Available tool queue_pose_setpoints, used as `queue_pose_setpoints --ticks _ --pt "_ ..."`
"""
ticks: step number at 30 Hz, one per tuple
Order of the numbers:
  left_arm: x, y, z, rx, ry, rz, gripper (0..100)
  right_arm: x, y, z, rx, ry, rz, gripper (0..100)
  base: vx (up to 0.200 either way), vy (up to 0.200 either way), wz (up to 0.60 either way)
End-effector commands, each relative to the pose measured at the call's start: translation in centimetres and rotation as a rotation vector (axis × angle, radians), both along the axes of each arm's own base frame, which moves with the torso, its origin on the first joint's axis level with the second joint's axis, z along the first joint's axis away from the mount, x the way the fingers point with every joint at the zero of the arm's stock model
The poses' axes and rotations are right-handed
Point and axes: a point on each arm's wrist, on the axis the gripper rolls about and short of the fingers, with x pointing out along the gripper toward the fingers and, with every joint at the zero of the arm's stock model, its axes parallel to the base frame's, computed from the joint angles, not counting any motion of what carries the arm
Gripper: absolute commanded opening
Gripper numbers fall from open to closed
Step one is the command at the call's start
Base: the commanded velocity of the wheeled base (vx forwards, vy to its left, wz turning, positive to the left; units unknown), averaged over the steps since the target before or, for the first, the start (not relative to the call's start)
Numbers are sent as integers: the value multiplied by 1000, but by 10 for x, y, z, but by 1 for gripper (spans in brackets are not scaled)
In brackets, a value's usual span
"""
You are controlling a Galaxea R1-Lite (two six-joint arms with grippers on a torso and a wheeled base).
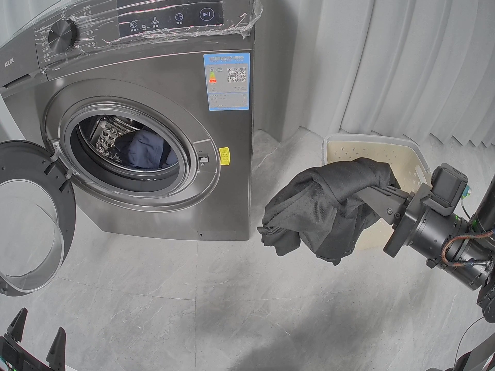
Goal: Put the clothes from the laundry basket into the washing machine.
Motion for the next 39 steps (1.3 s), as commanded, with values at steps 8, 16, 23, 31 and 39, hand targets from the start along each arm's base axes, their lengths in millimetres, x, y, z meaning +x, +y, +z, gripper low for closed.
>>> queue_pose_setpoints --ticks 8,16,23,31,39 --pt "1 0 -5 0 9 -1 100 0 0 0 1 1 1 0 0 200 0" --pt "1 0 -5 0 10 -1 100 0 0 -1 0 2 1 0 0 200 0" --pt "1 0 -5 0 9 -1 100 0 0 -1 0 2 1 0 0 200 0" --pt "1 0 -5 -2 10 0 100 0 0 0 2 2 1 0 0 200 0" --pt "1 0 -5 -2 10 0 100 0 0 0 3 2 -1 0 0 200 0"
